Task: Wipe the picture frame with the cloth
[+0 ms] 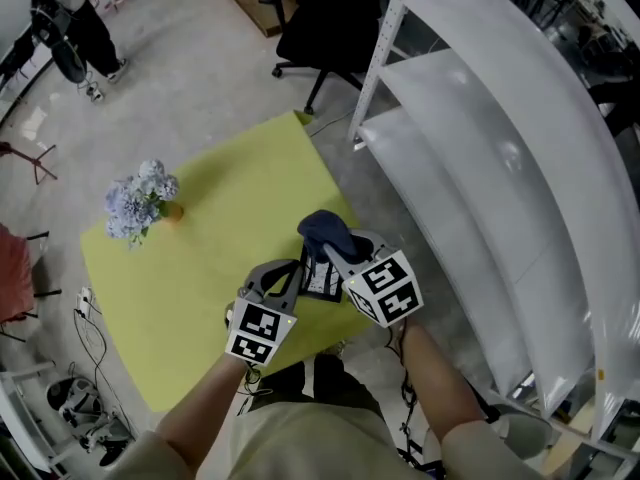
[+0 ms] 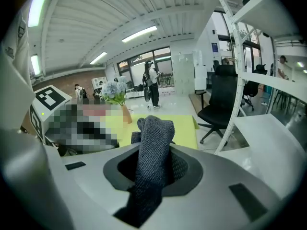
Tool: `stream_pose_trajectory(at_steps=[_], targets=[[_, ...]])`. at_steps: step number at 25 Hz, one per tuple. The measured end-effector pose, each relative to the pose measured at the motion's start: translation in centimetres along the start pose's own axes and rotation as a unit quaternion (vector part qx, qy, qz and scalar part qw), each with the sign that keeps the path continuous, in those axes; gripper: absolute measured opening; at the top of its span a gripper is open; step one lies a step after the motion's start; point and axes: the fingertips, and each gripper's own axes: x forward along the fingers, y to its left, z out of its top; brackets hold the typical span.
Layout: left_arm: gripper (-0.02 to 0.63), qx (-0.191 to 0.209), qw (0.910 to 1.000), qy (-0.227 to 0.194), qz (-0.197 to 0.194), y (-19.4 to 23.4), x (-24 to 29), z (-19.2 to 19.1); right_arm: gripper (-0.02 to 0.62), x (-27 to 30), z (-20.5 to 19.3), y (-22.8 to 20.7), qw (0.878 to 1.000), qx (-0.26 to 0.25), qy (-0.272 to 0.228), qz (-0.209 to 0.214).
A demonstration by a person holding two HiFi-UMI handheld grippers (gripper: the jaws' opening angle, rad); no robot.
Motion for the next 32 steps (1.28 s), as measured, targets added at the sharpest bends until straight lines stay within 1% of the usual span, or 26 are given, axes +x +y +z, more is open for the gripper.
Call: stream_pose_trajectory(at_steps=[3,6,11,16,20,22,25,29,32], targets=[[0.008,-0.010,0.9992,0.037,-0.013,-0.3,1.5,-2.9,0.087,2.3,-1.6,0.1,1.000,0.002,0.020,0.013],[0.008,-0.020,0.9975,0.063,-0.024,-0.3,3.0,-5.3,0.087,4.3,-3.1,-0.1,0.999,0.009,0.037,0.019],[0.008,-0.032,0.9943,0.097,-0.032,-0.2,5.2,-8.9,0.087,7.3,-6.1,-0.3,0.997,0.023,0.068,0.022],[0.008,-0.043,0.9899,0.128,-0.044,-0.3,6.4,-11.3,0.087,8.9,-8.2,0.0,0.996,0.020,0.087,0.022],[0.008,-0.052,0.9895,0.127,-0.045,-0.1,6.7,-11.7,0.086,9.0,-9.8,-0.9,0.994,0.016,0.110,0.006],[0.008,-0.063,0.9892,0.123,-0.047,-0.1,6.6,-11.6,0.086,8.7,-10.3,-1.5,0.993,0.015,0.118,-0.001],[0.008,-0.069,0.9887,0.124,-0.047,-0.1,6.6,-11.7,0.086,7.7,-11.0,-2.2,0.991,0.011,0.134,-0.017],[0.008,-0.077,0.9895,0.116,-0.037,-0.1,6.5,-11.7,0.086,5.6,-12.0,-3.7,0.987,0.013,0.151,-0.053],[0.009,-0.080,0.9897,0.112,-0.039,-0.1,6.5,-11.8,0.084,3.9,-12.7,-4.7,0.984,0.018,0.160,-0.081]])
